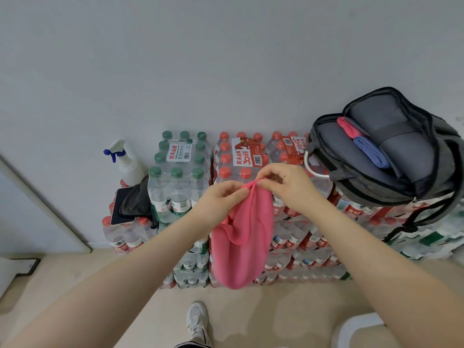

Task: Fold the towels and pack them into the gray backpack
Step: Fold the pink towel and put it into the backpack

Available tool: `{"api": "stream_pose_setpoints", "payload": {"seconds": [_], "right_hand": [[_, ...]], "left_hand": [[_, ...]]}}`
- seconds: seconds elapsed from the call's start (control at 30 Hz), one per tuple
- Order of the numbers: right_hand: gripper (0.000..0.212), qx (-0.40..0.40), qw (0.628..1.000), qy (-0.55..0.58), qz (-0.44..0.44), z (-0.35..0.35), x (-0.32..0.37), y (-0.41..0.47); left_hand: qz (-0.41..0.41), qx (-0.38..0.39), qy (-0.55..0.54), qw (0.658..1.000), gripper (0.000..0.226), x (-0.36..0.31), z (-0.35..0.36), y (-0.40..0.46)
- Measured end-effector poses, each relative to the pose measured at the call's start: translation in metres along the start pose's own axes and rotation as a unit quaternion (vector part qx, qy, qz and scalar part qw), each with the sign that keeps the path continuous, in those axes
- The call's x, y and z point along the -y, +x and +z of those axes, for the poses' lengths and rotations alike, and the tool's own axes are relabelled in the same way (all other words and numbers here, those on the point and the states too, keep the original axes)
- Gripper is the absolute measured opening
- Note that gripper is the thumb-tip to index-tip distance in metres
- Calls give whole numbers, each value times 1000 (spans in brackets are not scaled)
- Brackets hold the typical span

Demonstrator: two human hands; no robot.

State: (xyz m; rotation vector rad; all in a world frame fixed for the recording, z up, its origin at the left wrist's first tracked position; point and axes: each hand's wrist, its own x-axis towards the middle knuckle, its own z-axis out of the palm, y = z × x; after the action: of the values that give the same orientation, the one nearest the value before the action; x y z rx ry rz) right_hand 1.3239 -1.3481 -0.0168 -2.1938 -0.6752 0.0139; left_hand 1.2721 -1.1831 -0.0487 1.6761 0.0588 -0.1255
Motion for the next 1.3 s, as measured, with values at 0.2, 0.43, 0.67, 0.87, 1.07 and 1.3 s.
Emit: {"api": "stream_pose_setpoints", "payload": {"seconds": [0.2,0.43,0.67,0.87,1.07,1.3], "right_hand": [[18,-133,950,242,143,-16,-27,10],[20,-130,930,307,159,-5,-40,9],[19,-166,917,310,190,1,-50,26],[11,-217,929,235,187,9,-69,70],[10,-205,962,72,164,15,-88,142],[16,-200,953,-65,217,15,-107,223]], "left_hand": [[148,-107,326,928,21,32,-38,5],[40,33,635,771,48,36,-69,13],[186,-149,657,715,41,39,-101,21],[157,-252,630,718,22,33,-133,60],[75,-264,614,740,13,24,-166,126],[121,-218,615,748,24,12,-197,205]]}}
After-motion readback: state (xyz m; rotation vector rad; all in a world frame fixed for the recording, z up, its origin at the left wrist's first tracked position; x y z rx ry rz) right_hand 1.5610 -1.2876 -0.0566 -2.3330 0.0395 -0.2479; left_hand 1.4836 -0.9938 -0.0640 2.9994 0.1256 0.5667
